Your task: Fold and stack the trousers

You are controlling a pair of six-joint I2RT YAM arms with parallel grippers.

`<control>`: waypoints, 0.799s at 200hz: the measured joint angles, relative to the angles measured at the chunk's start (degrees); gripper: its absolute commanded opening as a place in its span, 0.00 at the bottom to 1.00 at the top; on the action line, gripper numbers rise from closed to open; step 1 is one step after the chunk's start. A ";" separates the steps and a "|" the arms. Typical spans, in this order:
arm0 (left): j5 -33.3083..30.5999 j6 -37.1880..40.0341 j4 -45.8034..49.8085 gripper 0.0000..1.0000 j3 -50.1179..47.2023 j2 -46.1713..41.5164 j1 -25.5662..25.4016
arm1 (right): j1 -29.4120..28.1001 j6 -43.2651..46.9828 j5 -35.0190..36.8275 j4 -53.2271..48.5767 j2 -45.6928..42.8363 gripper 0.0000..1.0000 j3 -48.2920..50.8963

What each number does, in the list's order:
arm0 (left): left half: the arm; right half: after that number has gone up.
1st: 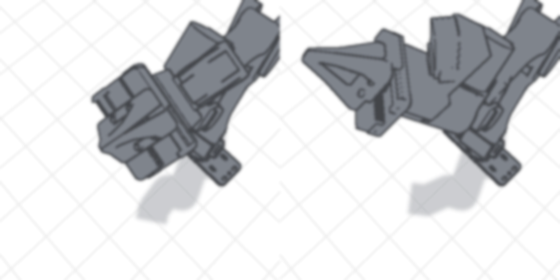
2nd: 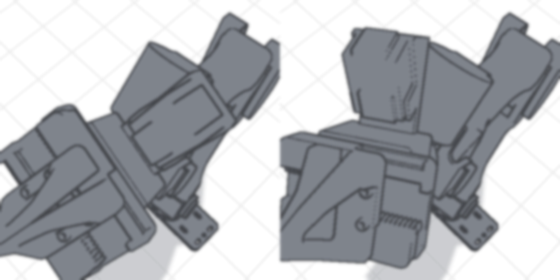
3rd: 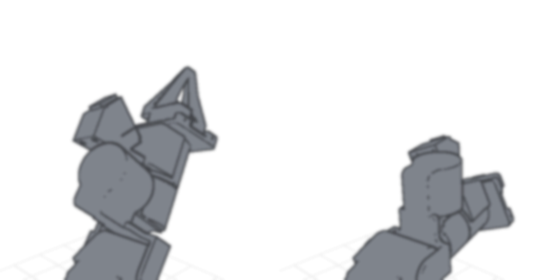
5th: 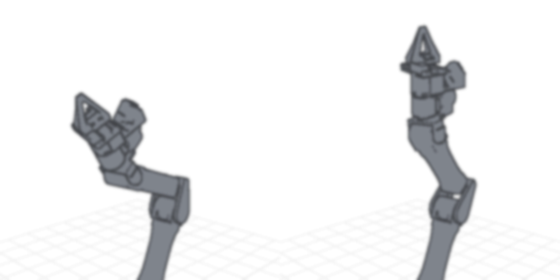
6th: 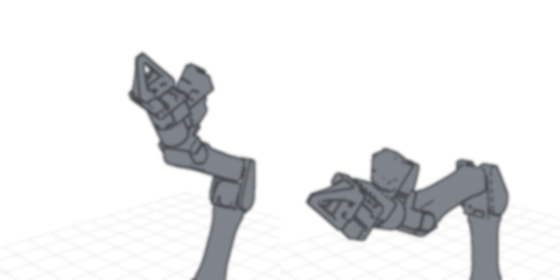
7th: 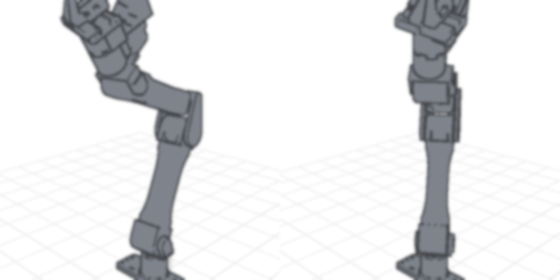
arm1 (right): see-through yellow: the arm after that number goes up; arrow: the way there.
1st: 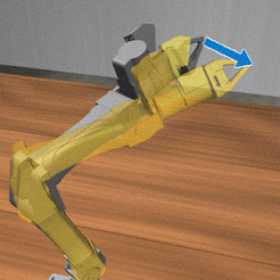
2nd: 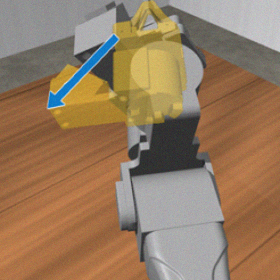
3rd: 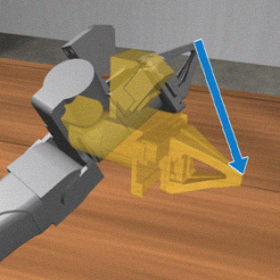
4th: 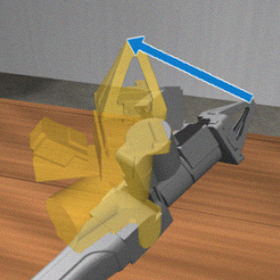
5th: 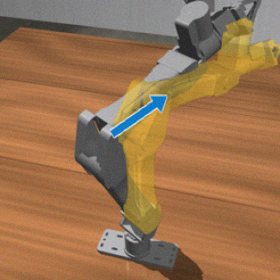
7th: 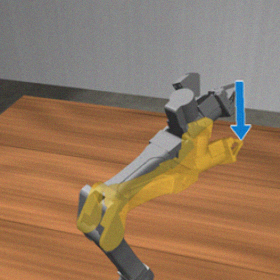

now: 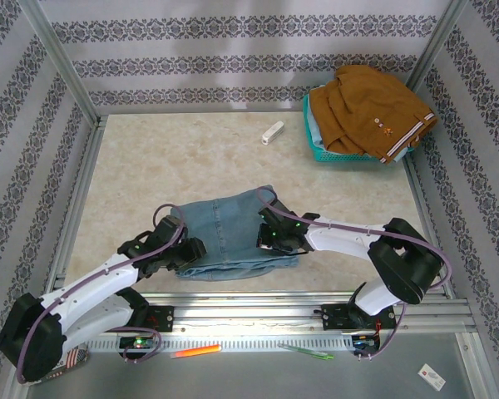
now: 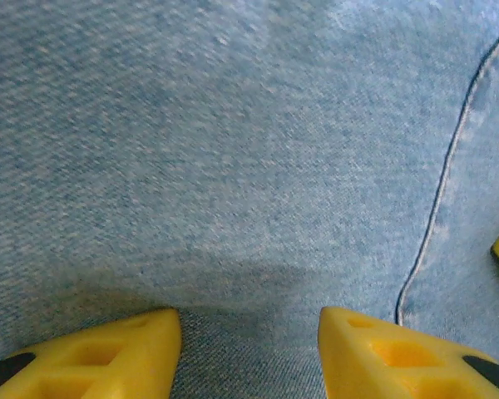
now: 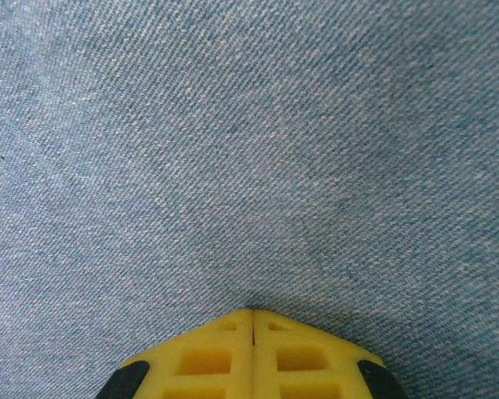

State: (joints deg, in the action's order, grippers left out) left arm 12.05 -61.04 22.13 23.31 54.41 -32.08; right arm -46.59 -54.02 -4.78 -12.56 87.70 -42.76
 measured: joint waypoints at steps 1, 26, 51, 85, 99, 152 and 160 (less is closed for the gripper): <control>0.04 -0.07 -0.11 0.49 -0.04 0.02 0.09 | 0.00 0.00 0.00 0.04 0.00 0.00 0.02; 3.76 0.48 -3.48 0.51 0.02 2.82 6.62 | 0.11 -0.20 0.02 1.64 0.22 0.00 0.33; 6.16 4.07 -7.30 0.51 2.71 9.16 14.86 | 0.46 -1.95 -0.85 5.57 2.08 0.00 0.09; 6.21 8.98 -10.05 0.52 9.42 19.85 22.27 | 0.50 -6.58 -3.50 12.96 6.64 0.00 -1.70; 6.10 10.40 -10.88 0.51 13.49 25.09 25.35 | -0.09 -8.24 -5.11 14.91 9.27 0.00 -3.76; 5.11 13.44 -8.72 0.57 27.61 36.26 35.54 | -1.42 -8.35 -14.71 12.61 10.64 0.15 -10.60; 4.07 13.99 -7.02 0.60 29.18 36.17 36.61 | -0.79 -7.26 -15.52 10.75 8.46 0.20 -10.86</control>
State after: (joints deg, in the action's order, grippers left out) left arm 16.12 -47.05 15.11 52.49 90.59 4.54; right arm -47.37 -61.28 -20.29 -1.80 96.16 -53.63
